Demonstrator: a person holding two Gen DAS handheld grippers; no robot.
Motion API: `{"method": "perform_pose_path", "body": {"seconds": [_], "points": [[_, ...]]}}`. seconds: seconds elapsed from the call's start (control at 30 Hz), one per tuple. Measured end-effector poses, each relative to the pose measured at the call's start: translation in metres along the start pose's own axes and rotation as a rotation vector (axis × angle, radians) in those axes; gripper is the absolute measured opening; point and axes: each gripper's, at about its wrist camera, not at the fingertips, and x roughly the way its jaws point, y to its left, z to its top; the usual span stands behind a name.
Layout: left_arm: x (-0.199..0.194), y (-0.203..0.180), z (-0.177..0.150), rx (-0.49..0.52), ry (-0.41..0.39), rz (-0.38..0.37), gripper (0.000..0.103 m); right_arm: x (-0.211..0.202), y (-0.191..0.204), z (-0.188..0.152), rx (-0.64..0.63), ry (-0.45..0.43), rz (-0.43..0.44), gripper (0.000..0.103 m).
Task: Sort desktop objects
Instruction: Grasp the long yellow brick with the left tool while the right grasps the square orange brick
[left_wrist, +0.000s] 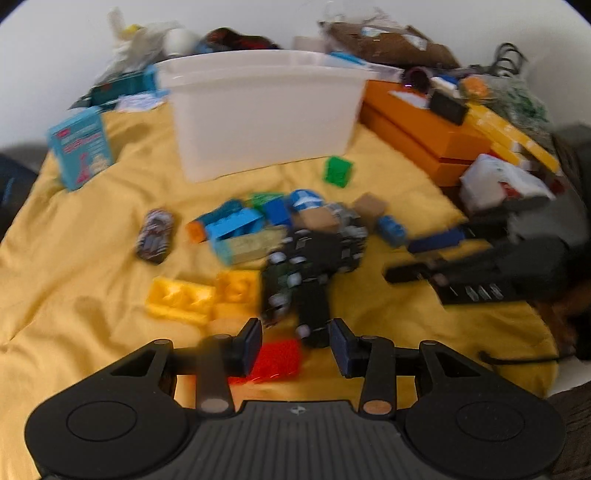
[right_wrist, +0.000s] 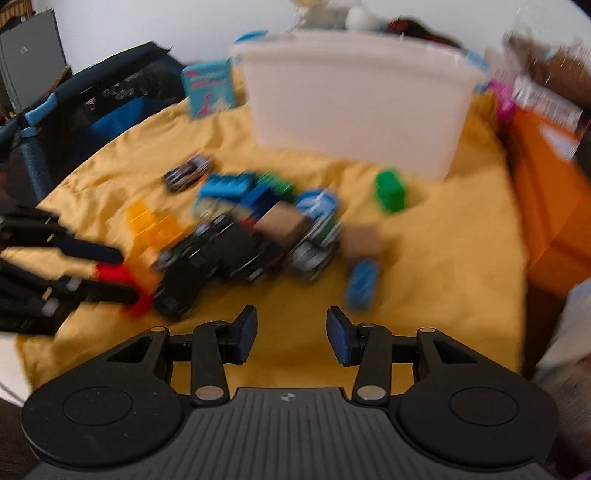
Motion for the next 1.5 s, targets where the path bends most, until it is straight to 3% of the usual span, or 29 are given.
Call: {"method": "perform_pose_path", "body": {"seconds": [0.1, 0.23, 0.37, 0.5, 0.6, 0.67, 0.77, 0.83, 0.87, 1.0, 1.2, 1.37, 1.5], "points": [[0.001, 0.015, 0.001, -0.034, -0.019, 0.067, 0.045, 0.002, 0.019, 0.000, -0.026, 0.004, 0.058, 0.046], [0.010, 0.035, 0.004, -0.012, -0.034, 0.145, 0.045, -0.003, 0.052, 0.017, -0.160, -0.067, 0.111, 0.046], [0.033, 0.042, 0.010, 0.096, 0.013, 0.122, 0.044, 0.009, 0.082, 0.027, -0.334, -0.082, 0.047, 0.048], [0.052, 0.058, 0.017, 0.070, 0.044, 0.072, 0.044, 0.022, 0.097, 0.031, -0.420, -0.079, 0.029, 0.061], [0.050, 0.069, 0.021, 0.048, 0.021, 0.067, 0.030, 0.036, 0.106, 0.038, -0.460, -0.091, 0.012, 0.063], [0.046, 0.074, 0.020, 0.058, 0.018, 0.074, 0.029, 0.046, 0.110, 0.043, -0.472, -0.085, -0.001, 0.063], [0.035, 0.083, 0.014, 0.059, 0.022, 0.074, 0.029, 0.062, 0.113, 0.051, -0.461, -0.061, -0.020, 0.062], [0.019, 0.084, 0.011, 0.059, 0.004, 0.075, 0.029, 0.070, 0.112, 0.052, -0.442, -0.030, -0.037, 0.055], [0.010, 0.083, 0.010, 0.064, -0.011, 0.076, 0.029, 0.074, 0.110, 0.051, -0.433, -0.017, -0.033, 0.036], [-0.019, 0.067, 0.009, 0.076, -0.057, 0.043, 0.029, 0.063, 0.102, 0.049, -0.372, -0.013, 0.017, 0.035], [-0.034, 0.030, 0.015, 0.056, -0.093, -0.068, 0.029, -0.003, 0.062, 0.043, -0.249, -0.076, -0.004, 0.035], [-0.017, -0.020, 0.016, 0.134, -0.062, -0.167, 0.029, -0.028, 0.018, 0.000, -0.181, 0.022, -0.108, 0.036], [0.011, -0.054, 0.009, 0.180, -0.001, -0.227, 0.029, -0.032, -0.004, -0.029, -0.125, 0.088, -0.111, 0.036]]}}
